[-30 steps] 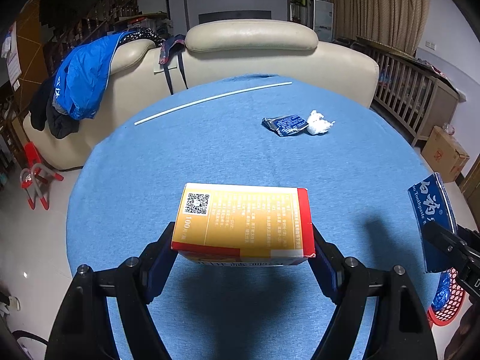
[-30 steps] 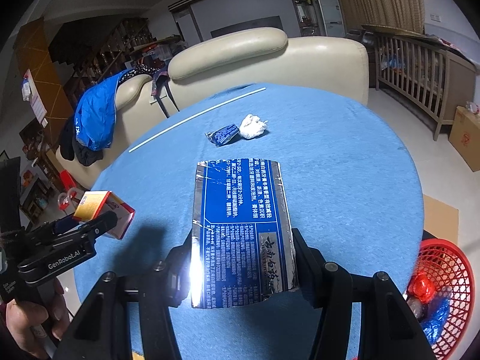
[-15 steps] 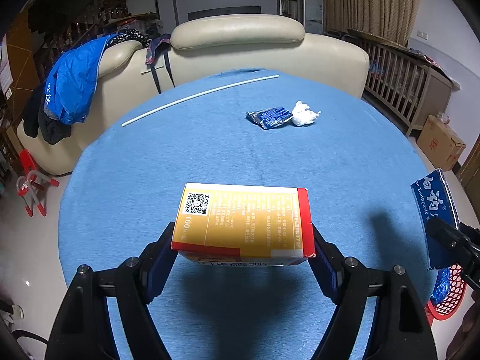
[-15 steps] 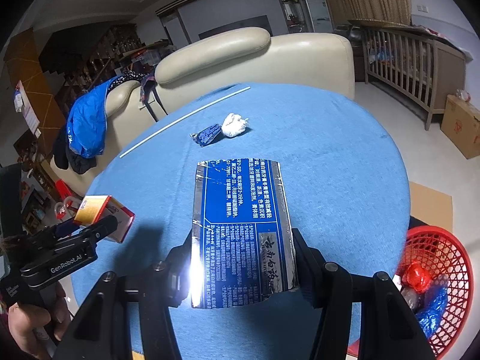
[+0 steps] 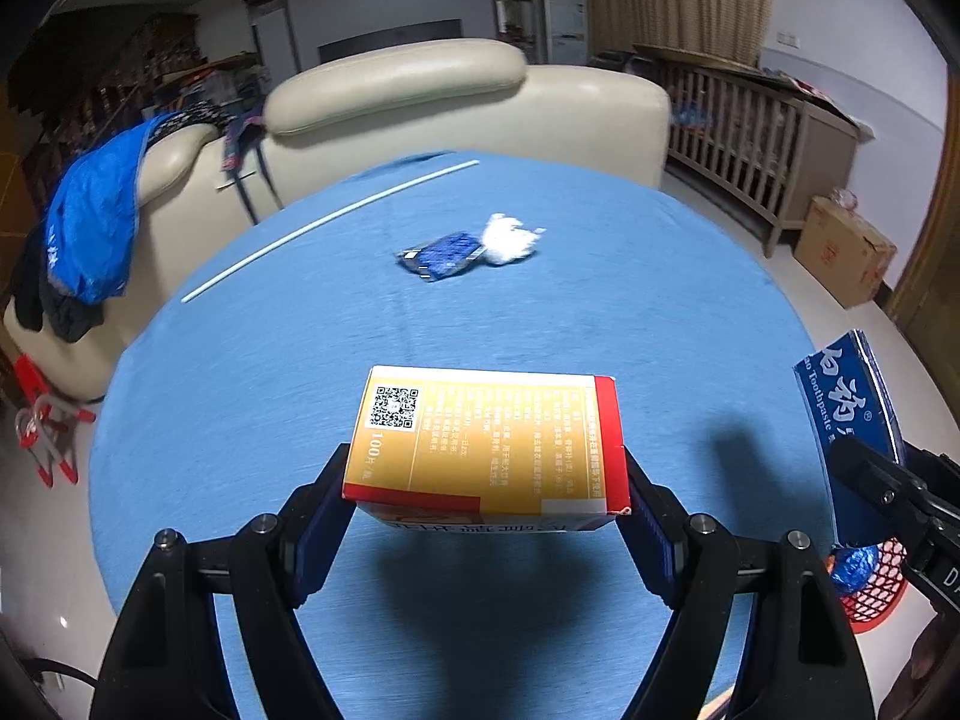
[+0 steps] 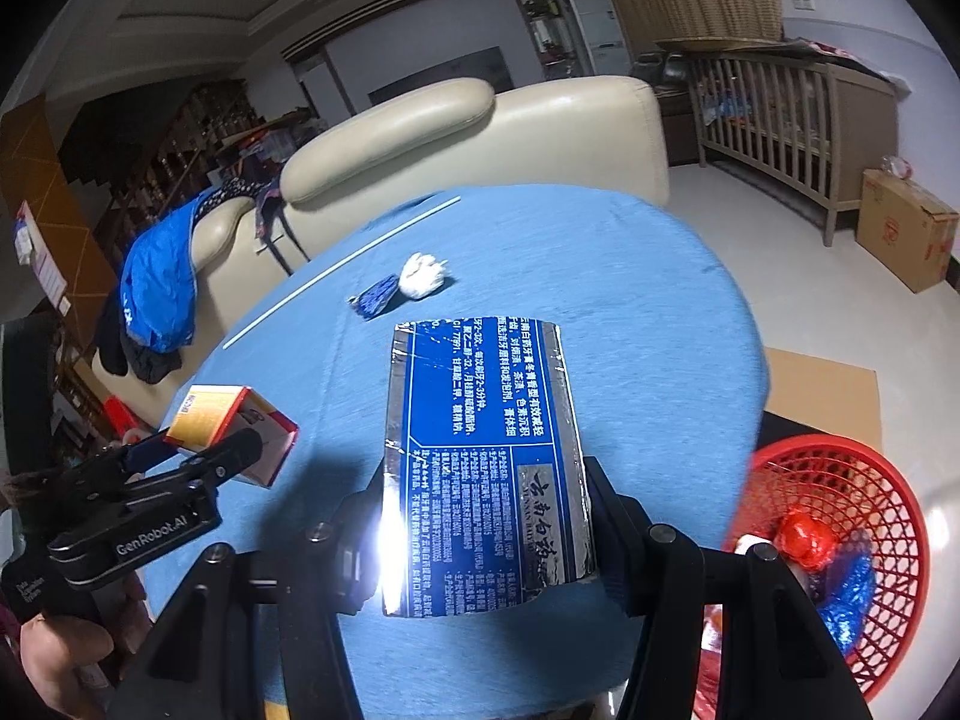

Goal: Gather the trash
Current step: 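Carry the box and blue packet with both grippers over the red basket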

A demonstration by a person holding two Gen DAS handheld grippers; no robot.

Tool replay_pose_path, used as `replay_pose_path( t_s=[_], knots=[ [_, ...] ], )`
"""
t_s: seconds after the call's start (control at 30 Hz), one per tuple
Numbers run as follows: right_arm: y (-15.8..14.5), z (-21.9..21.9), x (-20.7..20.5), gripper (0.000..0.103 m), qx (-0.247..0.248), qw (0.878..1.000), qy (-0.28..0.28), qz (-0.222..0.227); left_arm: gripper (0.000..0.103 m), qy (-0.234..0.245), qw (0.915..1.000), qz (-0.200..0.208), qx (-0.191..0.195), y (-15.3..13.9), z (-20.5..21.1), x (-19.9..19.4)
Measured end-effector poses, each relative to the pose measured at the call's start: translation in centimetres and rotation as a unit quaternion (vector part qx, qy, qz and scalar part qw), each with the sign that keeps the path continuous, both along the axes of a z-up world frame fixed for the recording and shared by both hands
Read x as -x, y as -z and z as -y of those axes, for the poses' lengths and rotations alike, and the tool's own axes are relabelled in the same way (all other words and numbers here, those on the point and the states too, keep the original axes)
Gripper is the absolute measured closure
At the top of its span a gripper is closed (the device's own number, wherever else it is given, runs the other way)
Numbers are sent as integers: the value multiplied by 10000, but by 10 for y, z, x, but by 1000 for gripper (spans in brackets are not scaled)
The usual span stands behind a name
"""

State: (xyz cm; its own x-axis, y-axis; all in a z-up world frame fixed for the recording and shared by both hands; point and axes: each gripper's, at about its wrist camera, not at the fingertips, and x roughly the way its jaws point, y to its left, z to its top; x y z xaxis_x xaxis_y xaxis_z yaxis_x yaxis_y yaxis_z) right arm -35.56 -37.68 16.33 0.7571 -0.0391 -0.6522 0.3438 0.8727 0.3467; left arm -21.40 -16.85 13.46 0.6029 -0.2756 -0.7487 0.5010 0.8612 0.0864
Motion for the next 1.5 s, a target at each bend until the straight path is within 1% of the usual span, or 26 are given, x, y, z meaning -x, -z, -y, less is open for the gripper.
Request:
replay_pose_path(
  t_s=[0.37, 0.6, 0.73, 0.83, 0.93, 1.1, 1.27, 1.5],
  knots=[
    [4, 34, 32, 43, -92, 9990, 435, -1, 21, 508, 9987, -62, -67, 6, 51, 20],
    [9, 60, 64, 43, -56, 9966, 815, -55, 21, 814, 9966, -91, -76, 10, 79, 34],
    [12, 78, 85, 43, 12, 9937, 1107, -171, 21, 1057, 9943, -113, -34, 10, 98, 45],
    [19, 95, 106, 43, 51, 9894, 1408, -352, 21, 1281, 9916, -167, 24, 12, 114, 54],
    [32, 116, 128, 43, 14, 9829, 1734, -614, 21, 1504, 9884, -216, 45, 15, 130, 65],
    [50, 134, 150, 43, -92, 9760, 1982, -898, 21, 1862, 9822, -237, 23, 20, 152, 84],
    [62, 143, 151, 43, -170, 9742, 2018, -996, 21, 2132, 9768, -212, -35, 22, 169, 102],
    [60, 153, 154, 43, -104, 9729, 2082, -997, 21, 2425, 9697, -233, -161, 29, 187, 121]
  ],
)
